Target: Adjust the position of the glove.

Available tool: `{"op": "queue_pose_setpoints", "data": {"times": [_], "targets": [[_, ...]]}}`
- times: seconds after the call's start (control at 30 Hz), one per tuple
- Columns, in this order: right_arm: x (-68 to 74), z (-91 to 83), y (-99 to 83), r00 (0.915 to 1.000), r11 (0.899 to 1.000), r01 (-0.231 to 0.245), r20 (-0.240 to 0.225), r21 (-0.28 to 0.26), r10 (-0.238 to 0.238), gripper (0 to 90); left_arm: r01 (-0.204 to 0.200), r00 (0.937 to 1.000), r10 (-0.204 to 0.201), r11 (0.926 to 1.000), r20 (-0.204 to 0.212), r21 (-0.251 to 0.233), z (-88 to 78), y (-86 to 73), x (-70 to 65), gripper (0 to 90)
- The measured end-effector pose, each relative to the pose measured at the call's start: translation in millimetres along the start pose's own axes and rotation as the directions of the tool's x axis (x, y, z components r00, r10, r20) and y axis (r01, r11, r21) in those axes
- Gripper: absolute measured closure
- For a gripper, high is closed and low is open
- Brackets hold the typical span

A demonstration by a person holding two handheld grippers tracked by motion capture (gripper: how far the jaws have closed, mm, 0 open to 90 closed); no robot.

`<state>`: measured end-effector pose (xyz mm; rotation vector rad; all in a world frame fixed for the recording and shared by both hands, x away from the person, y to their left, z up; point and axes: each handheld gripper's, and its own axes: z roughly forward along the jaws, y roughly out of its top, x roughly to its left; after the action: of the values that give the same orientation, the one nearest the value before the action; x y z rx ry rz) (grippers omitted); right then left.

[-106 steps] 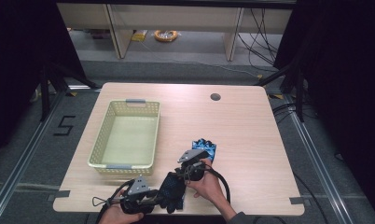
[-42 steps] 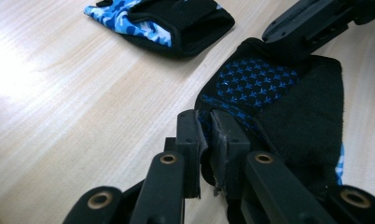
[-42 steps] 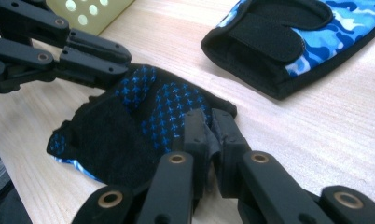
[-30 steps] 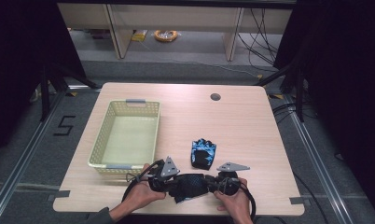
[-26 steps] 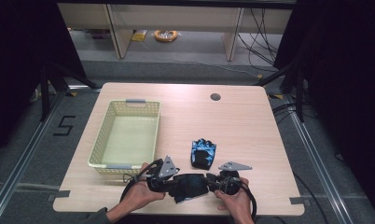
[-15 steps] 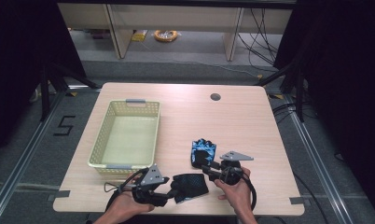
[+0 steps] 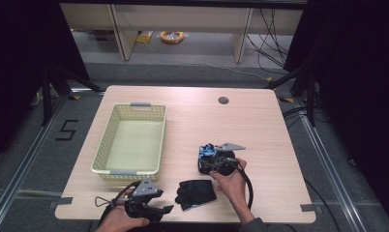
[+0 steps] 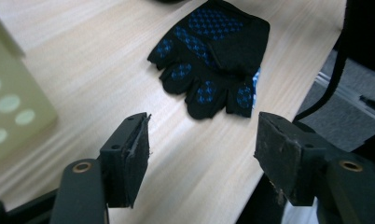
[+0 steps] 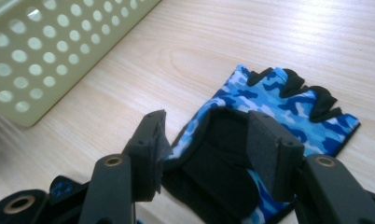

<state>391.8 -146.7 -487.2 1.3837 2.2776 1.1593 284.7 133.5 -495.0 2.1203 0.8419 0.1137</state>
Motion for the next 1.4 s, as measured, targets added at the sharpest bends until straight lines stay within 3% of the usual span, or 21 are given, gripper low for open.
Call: {"op": "queue_pose_setpoints", "data": {"times": [0.03,0.07,0.13,0.27,0.3,0.33,0.37,0.4,0.43,0.47,0.53,0.63,0.7,0.83,0.87,1.0,1.03,1.07,1.13,1.23,1.4], "targets": [[-0.8,3.2,0.2,0.9999,1.0,0.005,-0.011,-0.01,-0.005,48.7,0.018,0.9997,-0.018,0.9998,0.018,-0.009,-2.0,-1.8,0.1,34.1],[1.4,4.0,1.4,0.9996,0.999,-0.029,-0.004,0.017,0.029,48.6,0.03,0.9994,-0.029,0.9995,0.021,-0.014,-2.6,-3.2,-0.1,33.6],[1.2,6.8,2.8,0.9999,1.0,-0.015,0.003,0.015,0.015,48.6,-0.004,1.0,0.004,0.9999,0.003,-0.012,-5.3,-5.8,2.0,33.4],[2.4,14.3,5.1,0.9998,0.999,-0.022,0.005,0.048,0.022,47.9,0.025,0.9997,-0.025,0.9995,0.007,-0.019,-7.8,-10.7,3.8,32.2],[2.4,14.3,5.1,0.9998,0.999,-0.022,0.005,0.048,0.022,47.9,-0.001,1.0,0.001,0.9999,-0.002,-0.015,-9.2,-11.3,5.9,32.2],[1.4,16.6,5.9,0.9999,0.999,0.011,0.005,0.036,-0.012,47.5,0.026,0.9996,-0.026,0.9995,-0.008,-0.018,-9.3,-12.5,5.5,31.9],[2.5,18.6,5.8,1.0,0.999,0.002,0.008,0.046,-0.003,47.3,-0.004,0.9998,0.003,0.9999,-0.018,-0.017,-10.2,-12.7,7.7,31.4],[3.6,19.7,7.6,1.0,0.999,-0.001,0.007,0.054,0.001,47.3,0.028,0.9995,-0.029,0.9993,-0.016,-0.026,-9.6,-13.5,6.3,31.1],[3.9,21.9,8.0,1.0,0.999,-0.002,0.001,0.054,0.002,47.1,-0.006,0.9998,0.006,1.0,-0.017,-0.005,-11.1,-12.8,9.7,31.0],[5.2,24.6,8.8,0.9999,0.998,-0.013,0.002,0.064,0.013,46.9,0.024,0.9994,-0.025,0.9993,-0.023,-0.03,-8.8,-12.8,7.8,30.9],[4.2,30.3,9.6,0.9999,0.998,0.001,0.013,0.063,-0.001,47.0,0.027,0.9993,-0.028,0.999,-0.023,-0.035,-6.5,-12.1,6.1,30.8],[6.1,34.2,9.7,0.9994,0.996,-0.021,0.03,0.086,0.018,51.2,0.001,0.9996,-0.002,0.9996,-0.028,-0.028,-5.2,-14.1,7.1,30.8],[6.5,34.8,9.1,0.999,0.996,-0.012,0.045,0.086,0.008,52.5,0.029,0.999,-0.03,0.9992,-0.032,-0.027,-4.7,-14.7,6.7,30.8],[6.4,36.5,7.5,0.9974,0.995,0.032,0.062,0.1,-0.038,55.7,-0.01,0.9996,0.01,0.9999,-0.028,0.001,-5.4,-14.5,8.2,31.0],[7.9,36.0,7.3,0.9972,0.995,0.031,0.064,0.098,-0.037,56.3,0.014,0.9995,-0.014,0.9997,-0.027,-0.021,-3.8,-14.9,6.4,31.0],[8.9,34.3,7.2,0.9948,0.994,0.052,0.082,0.101,-0.06,57.9,0.021,0.9991,-0.021,0.9996,-0.036,-0.018,-4.9,-15.3,7.6,31.1],[7.0,34.3,6.9,0.9939,0.992,0.072,0.076,0.102,-0.08,58.1,-0.007,0.9995,0.007,1.0,-0.031,-0.002,-7.0,-14.7,10.3,31.1],[7.6,32.9,7.0,0.9959,0.994,0.051,0.07,0.094,-0.058,58.2,0.032,0.9987,-0.033,0.999,-0.037,-0.031,-4.8,-15.4,8.7,31.2],[7.1,28.6,7.5,0.9956,0.994,0.047,0.076,0.094,-0.054,57.1,-0.006,0.9994,0.006,1.0,-0.034,-0.007,-8.3,-14.7,11.6,31.2],[5.0,28.1,5.7,0.9939,0.994,0.035,0.1,0.103,-0.045,55.1,0.023,0.9991,-0.025,0.9989,-0.034,-0.04,-4.7,-15.2,8.8,31.3],[6.6,29.7,4.5,0.9926,0.993,0.051,0.104,0.11,-0.063,58.3,0.021,0.9993,-0.022,0.9993,-0.03,-0.03,-4.9,-15.3,7.5,31.3]]}}
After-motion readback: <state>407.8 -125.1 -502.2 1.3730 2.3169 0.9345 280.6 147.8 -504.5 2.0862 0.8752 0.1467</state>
